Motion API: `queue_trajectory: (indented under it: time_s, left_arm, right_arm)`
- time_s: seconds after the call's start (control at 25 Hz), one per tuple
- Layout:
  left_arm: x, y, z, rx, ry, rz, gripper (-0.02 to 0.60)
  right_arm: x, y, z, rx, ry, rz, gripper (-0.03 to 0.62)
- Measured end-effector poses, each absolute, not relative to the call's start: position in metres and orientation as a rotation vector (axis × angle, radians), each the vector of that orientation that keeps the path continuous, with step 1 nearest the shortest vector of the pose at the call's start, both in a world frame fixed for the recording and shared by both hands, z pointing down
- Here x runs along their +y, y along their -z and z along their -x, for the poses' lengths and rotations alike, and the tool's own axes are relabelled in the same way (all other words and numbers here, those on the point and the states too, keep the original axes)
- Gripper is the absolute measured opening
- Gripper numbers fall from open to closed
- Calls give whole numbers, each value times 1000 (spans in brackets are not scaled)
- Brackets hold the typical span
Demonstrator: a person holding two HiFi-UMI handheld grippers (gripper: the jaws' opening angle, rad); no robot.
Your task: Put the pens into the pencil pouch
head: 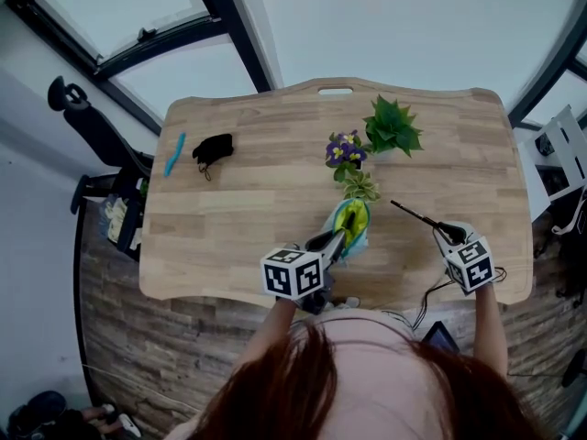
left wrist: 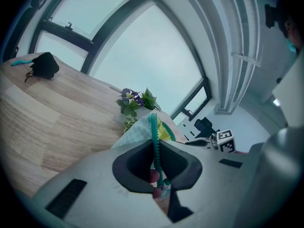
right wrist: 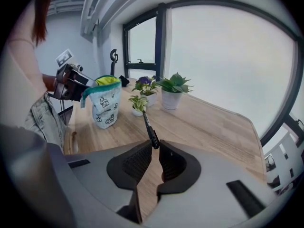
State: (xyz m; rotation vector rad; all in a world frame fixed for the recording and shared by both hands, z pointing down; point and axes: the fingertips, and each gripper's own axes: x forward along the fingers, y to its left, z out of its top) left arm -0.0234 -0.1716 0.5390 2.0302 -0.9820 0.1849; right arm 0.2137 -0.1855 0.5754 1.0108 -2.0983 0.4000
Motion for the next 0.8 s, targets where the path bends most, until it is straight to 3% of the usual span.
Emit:
queue_trajectory:
  time_s: [0.8]
  left_arm:
    - [-172, -539, 22, -942, -175, -2044, 18]
  right_arm:
    - [-191, -477, -151, -2295, -170, -925, 38]
